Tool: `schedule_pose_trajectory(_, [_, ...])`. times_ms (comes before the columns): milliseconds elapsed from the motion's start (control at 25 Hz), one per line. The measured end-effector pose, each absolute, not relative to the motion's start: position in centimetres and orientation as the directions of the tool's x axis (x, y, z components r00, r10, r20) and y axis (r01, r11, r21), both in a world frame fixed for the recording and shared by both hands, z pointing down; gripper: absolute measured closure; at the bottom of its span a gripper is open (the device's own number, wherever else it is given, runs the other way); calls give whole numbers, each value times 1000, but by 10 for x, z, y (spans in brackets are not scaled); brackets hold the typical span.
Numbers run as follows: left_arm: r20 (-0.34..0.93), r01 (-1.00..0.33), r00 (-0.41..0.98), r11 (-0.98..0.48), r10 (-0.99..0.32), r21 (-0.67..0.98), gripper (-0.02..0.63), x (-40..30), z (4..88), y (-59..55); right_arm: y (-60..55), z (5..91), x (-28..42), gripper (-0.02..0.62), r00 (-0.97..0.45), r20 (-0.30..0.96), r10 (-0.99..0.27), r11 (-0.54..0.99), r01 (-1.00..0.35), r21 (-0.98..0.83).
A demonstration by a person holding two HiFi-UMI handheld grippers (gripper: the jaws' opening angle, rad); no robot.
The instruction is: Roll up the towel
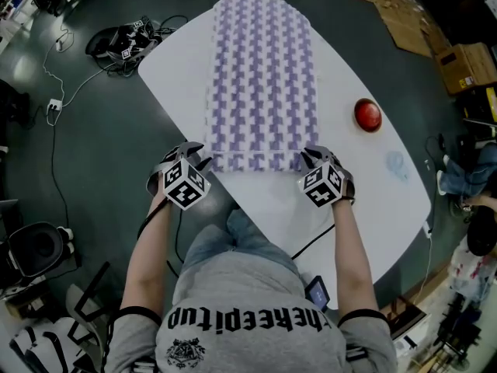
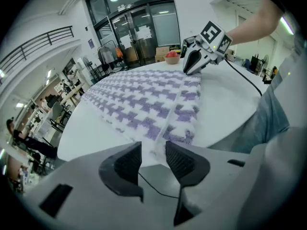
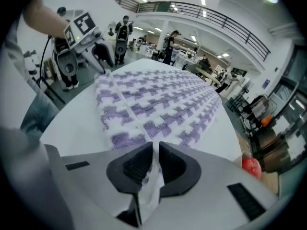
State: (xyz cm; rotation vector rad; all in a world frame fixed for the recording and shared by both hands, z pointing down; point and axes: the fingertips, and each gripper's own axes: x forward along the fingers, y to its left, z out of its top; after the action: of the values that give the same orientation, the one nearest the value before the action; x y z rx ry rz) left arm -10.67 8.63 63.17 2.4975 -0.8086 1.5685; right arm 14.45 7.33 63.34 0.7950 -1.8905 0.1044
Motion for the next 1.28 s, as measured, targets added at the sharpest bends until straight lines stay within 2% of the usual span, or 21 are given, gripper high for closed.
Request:
schedule_pose_trajectory(240, [780, -604, 426, -786, -458, -132, 446, -113, 602, 73, 67, 614, 150, 552, -298, 811, -503, 694, -699, 173])
schedule_pose_trajectory(480, [784, -424, 440, -871, -438, -248, 443, -96, 586, 73, 45, 600, 145, 543, -306, 792, -528, 698, -688, 199])
schedule_pose_trajectory(600, [764, -425, 435, -857, -476, -292, 439, -93, 582, 80, 54, 586, 145, 543, -324, 764, -558, 703, -674, 228])
schedule_pose_trajectory(720, [709, -436, 494, -849, -503, -298, 439, -86, 562, 84, 75, 579, 140, 543, -366, 761, -535, 751, -619, 231])
schedule_pose_trajectory(880, [693, -254, 600, -917, -399, -308, 439, -55, 554, 116, 109, 605, 138, 530, -372, 815, -445, 832, -508, 222])
schedule_pose_trajectory(1000, [778, -143, 553, -954, -299, -266, 437, -54, 585, 125, 112, 625, 134, 509, -341, 857, -387, 867, -452, 212])
schedule_pose_trajectory(1120, [848, -116, 475, -972, -236, -206, 390, -62, 618, 128, 111, 636, 142, 487, -309, 879, -364, 880, -422, 217])
schedule_pose_trajectory(1280, [891, -123, 385, -970, -240, -208, 385, -73, 644, 140, 120, 648, 156, 476, -265, 896, -358, 891, -385, 242])
